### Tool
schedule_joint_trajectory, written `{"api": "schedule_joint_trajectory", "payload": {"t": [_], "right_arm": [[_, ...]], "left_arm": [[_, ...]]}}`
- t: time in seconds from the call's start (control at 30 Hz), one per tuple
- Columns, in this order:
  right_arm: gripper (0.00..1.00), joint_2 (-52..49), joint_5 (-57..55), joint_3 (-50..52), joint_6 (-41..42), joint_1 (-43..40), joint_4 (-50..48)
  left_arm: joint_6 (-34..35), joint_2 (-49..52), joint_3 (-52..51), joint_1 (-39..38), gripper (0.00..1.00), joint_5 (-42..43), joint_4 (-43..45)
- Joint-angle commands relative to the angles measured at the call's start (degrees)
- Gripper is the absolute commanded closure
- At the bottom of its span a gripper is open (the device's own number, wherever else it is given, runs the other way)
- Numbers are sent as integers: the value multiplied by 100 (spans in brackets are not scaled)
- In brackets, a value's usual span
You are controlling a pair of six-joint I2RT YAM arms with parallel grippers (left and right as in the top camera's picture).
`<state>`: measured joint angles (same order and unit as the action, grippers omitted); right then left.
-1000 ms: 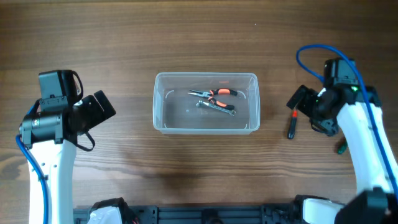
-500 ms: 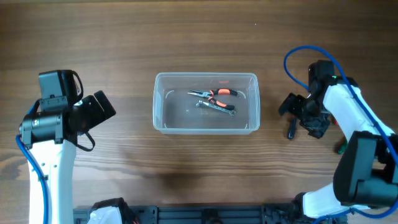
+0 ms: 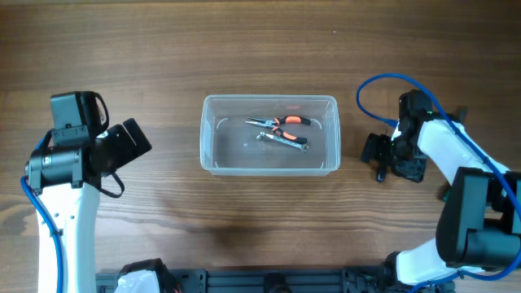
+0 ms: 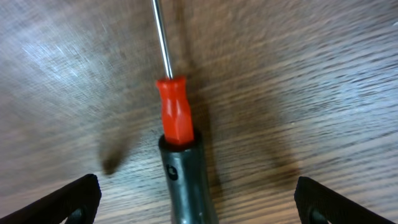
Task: Pack container
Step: 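Move the right gripper to the red-handled screwdriver and grasp it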
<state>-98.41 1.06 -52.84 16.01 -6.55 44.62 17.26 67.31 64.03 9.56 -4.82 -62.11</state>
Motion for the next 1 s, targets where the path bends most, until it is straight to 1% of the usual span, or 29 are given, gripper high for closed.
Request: {"api": "schedule_joint_trajectory", "payload": {"t": [0.0, 0.1, 0.13, 0.17, 0.23, 0.27, 0.43, 0.53, 0.57, 0.6, 0.63, 0.67, 0.73, 0.87, 0.9, 0.97], "right_arm": [[1, -76, -13, 155, -295, -7, -162], [8, -76, -13, 157, -254, -7, -195], [9, -76, -13, 157, -247, -7, -197], [12, -76, -13, 157, -247, -7, -197], [23, -76, -13, 157, -249, -7, -197], [27, -76, -13, 157, -249, -7, -195], [41, -76, -11, 157, -249, -7, -175], [57, -76, -11, 157, -249, -7, -157], [64, -76, -11, 160, -249, -7, -157], [67, -76, -11, 157, -247, -7, -160], [68, -76, -11, 157, -249, -7, -157], [72, -76, -11, 157, -249, -7, -157], [76, -76, -11, 157, -249, -7, -157], [80, -76, -11, 157, -249, -7, -160], [85, -76, -9, 157, -249, -7, -160], [85, -76, -11, 157, -251, -7, -160]], "left_arm": [[-52, 15, 48, 42, 0, 26, 35], [-52, 15, 48, 42, 0, 26, 35], [-50, 15, 48, 42, 0, 26, 35], [-50, 15, 48, 42, 0, 26, 35], [-50, 15, 48, 42, 0, 26, 33], [-50, 15, 48, 42, 0, 26, 28], [-50, 15, 48, 42, 0, 26, 11], [-50, 15, 48, 42, 0, 26, 11], [-50, 15, 48, 42, 0, 28, 9], [-50, 15, 48, 42, 0, 28, 9], [-50, 15, 48, 42, 0, 28, 11], [-50, 15, 48, 42, 0, 28, 11], [-50, 15, 48, 42, 0, 28, 9], [-50, 15, 48, 42, 0, 28, 9], [-50, 15, 48, 42, 0, 28, 9], [-50, 15, 48, 42, 0, 28, 9]]}}
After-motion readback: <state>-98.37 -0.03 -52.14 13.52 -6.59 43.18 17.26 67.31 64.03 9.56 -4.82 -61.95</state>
